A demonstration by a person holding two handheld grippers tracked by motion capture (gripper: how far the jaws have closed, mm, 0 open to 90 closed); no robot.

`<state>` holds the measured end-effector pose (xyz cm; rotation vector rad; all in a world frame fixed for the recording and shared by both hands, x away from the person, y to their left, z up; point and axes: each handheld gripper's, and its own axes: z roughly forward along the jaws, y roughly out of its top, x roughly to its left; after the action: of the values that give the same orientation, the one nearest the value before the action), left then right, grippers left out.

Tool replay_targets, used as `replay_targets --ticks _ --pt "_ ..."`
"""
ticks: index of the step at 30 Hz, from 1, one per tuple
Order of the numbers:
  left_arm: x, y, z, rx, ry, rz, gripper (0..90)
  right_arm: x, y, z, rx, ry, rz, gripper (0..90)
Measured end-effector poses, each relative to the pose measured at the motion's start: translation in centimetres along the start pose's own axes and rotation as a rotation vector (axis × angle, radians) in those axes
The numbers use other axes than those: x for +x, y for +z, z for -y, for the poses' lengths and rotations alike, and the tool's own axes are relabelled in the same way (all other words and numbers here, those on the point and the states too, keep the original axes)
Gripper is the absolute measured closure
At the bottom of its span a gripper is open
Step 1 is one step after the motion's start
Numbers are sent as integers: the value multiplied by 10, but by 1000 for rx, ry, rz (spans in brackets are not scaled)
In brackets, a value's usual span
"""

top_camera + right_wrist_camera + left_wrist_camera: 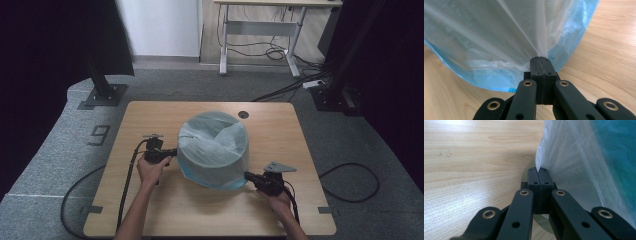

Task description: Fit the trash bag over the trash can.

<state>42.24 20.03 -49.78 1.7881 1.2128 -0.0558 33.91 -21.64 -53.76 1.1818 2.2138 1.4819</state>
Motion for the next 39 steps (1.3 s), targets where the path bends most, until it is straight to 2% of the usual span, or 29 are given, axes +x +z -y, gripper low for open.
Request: replay_targets --ticks 4,5,6,7,8,9,10,11,12,13,14,15,16,18,20,21,23,24,25,26,27,28,30,32,33,35,36,37,39 --pt "3 4 1 8 -14 2 894 -5 1 3 -23 26 15 885" --pt "1 3 2 5 1 -10 877 -5 1 4 -32 28 16 873" --pt "1 1 2 7 12 -10 834 -5 1 4 -43 26 21 824" --pt "1 1 2 7 12 -10 776 -5 1 4 -43 26 21 824" --pt "1 -2 3 7 20 -1 776 -5 0 5 -51 25 25 757" --pt "1 -10 4 -9 48 -16 632 -6 -3 5 -88 29 37 627" --pt "1 -10 4 -9 48 -16 570 -6 -3 5 -88 29 37 627" --pt "1 -16 5 -31 67 -35 570 -6 -6 4 -107 30 41 576" --pt "-1 -27 7 -73 88 -77 468 -5 -12 2 -147 28 52 487" --pt "-1 -27 7 -73 88 -77 419 -5 -15 1 -159 29 55 448" --pt "-1 -33 8 -96 105 -102 419 -5 -15 1 -159 29 55 448" --pt "-3 -47 12 -126 137 -144 361 -3 -20 -1 -180 28 77 389" --pt "-3 -47 12 -126 137 -144 346 -3 -20 -1 -180 28 77 389" --pt "-4 -60 14 -148 161 -152 326 -3 -25 -1 -188 32 87 360" --pt "-7 -73 16 -170 193 -145 320 -3 -26 -1 -186 31 87 358" --pt "-12 -83 15 -190 226 -128 310 -3 -28 -1 -184 24 88 354" --pt "-21 -92 11 -205 263 -94 300 -4 -28 0 -180 25 87 353" --pt "-21 -92 11 -205 263 -94 292 -4 -28 0 -179 27 86 353" --pt "-34 -98 6 -218 300 -52 284 -5 -28 0 -178 28 85 353" --pt "-34 -98 6 -218 300 -52 276 -5 -28 0 -176 27 84 353" --pt "-48 -103 -1 -228 330 -10 268 -6 -28 0 -174 28 83 353" --pt "-48 -103 -1 -228 330 -10 262 -6 -28 0 -174 28 83 353" --pt "-62 -105 -10 -225 358 15 258 -6 -28 0 -171 27 83 353" --pt "-74 -106 -20 -212 381 40 254 -6 -28 1 -169 28 85 353" --pt "-85 -103 -31 -187 409 63 250 -7 -29 1 -169 30 86 353" --pt "-95 -98 -43 -157 440 102 250 -8 -30 1 -169 33 86 353" --pt "-95 -98 -43 -157 440 102 245 -8 -30 1 -169 33 86 353" --pt "-100 -95 -48 -136 456 115 245 -8 -31 2 -169 35 85 353" --pt "-112 -82 -64 -76 488 108 235 -10 -33 2 -170 37 84 352"
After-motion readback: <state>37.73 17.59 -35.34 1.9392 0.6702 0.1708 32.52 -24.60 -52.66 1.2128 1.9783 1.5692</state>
